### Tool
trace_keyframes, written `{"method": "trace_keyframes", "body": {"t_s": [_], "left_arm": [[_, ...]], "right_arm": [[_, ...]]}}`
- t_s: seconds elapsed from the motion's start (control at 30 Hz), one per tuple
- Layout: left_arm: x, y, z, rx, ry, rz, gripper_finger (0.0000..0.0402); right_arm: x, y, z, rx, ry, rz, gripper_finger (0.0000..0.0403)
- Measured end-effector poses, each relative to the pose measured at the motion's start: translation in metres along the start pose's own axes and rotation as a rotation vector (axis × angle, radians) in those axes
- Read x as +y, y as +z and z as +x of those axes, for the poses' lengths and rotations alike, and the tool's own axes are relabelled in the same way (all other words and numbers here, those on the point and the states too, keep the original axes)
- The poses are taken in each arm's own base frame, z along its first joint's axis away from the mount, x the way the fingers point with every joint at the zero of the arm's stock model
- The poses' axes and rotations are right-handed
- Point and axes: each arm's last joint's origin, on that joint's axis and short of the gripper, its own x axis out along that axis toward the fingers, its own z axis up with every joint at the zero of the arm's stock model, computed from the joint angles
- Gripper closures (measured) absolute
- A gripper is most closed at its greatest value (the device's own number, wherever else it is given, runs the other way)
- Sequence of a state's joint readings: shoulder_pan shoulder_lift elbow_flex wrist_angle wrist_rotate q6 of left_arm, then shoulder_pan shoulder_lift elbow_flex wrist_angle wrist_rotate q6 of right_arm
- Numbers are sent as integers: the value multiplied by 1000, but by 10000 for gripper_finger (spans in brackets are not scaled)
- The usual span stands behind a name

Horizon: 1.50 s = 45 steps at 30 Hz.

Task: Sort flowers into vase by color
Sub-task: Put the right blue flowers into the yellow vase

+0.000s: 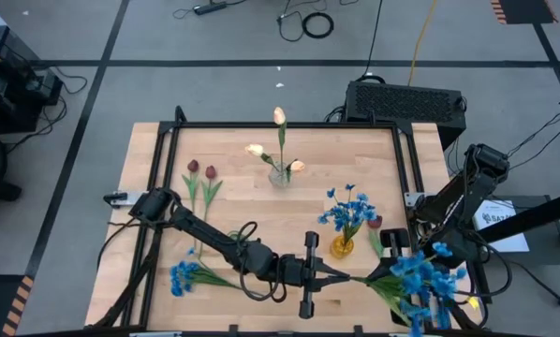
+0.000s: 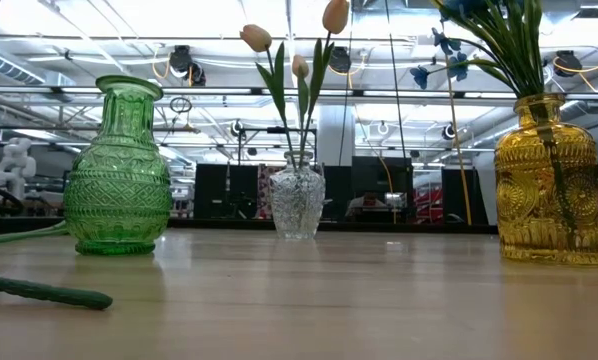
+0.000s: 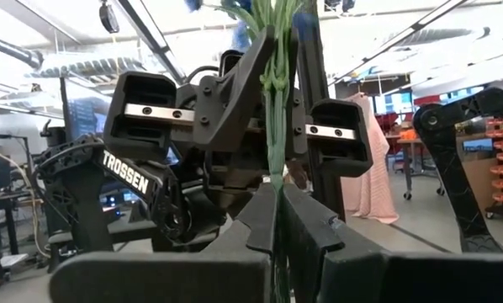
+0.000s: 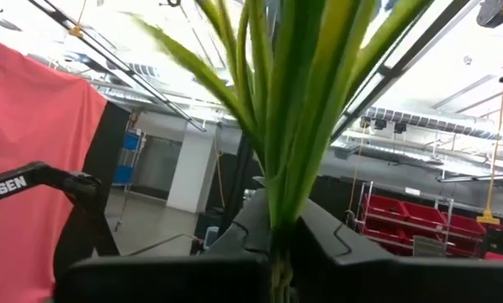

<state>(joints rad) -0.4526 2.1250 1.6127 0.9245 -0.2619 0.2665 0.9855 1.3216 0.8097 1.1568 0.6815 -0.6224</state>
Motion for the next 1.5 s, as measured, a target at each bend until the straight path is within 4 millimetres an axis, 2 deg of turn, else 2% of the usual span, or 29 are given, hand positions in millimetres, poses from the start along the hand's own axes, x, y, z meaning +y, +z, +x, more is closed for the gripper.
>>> {"method": "trace_keyframes", "body": {"t_s": [0.13, 0.23, 0.4, 0.5, 0.63, 0.73, 0.87, 1.03, 1.13, 1.23, 1.33, 1.5], "left_arm": [[0, 0, 0, 2, 6, 0, 382], [-2, 0, -1, 18, 48, -20, 359], [-6, 1, -4, 131, 152, 5, 267], [-14, 9, -9, 202, 199, 37, 203], [-32, 27, -19, 272, 233, 130, 134], [-41, 45, -27, 311, 262, 189, 103], [-48, 73, -40, 376, 326, 280, 88], [-47, 112, -60, 473, 431, 358, 87], [-46, 122, -75, 551, 442, 355, 86], [-44, 119, -87, 623, 404, 277, 86], [-42, 106, -94, 709, 371, 219, 86], [-26, 76, -83, 794, 344, 158, 87]], "right_arm": [[0, 0, 0, 4, -9, -6, 396], [-2, 0, 0, 22, -45, -7, 395], [-1, 2, -2, 43, -74, -21, 395], [-1, 4, -5, 76, -111, -34, 395], [-3, 10, -10, 119, -171, -37, 395], [-4, 13, -13, 156, -204, -48, 395], [-5, 15, -17, 221, -261, -64, 395], [-3, 14, -22, 302, -315, -80, 395], [1, 1, -31, 352, -331, -53, 395], [1, -20, -44, 404, -376, -22, 395], [-5, -32, -53, 404, -412, 30, 395], [-16, -40, -63, 392, -441, 84, 395]]}}
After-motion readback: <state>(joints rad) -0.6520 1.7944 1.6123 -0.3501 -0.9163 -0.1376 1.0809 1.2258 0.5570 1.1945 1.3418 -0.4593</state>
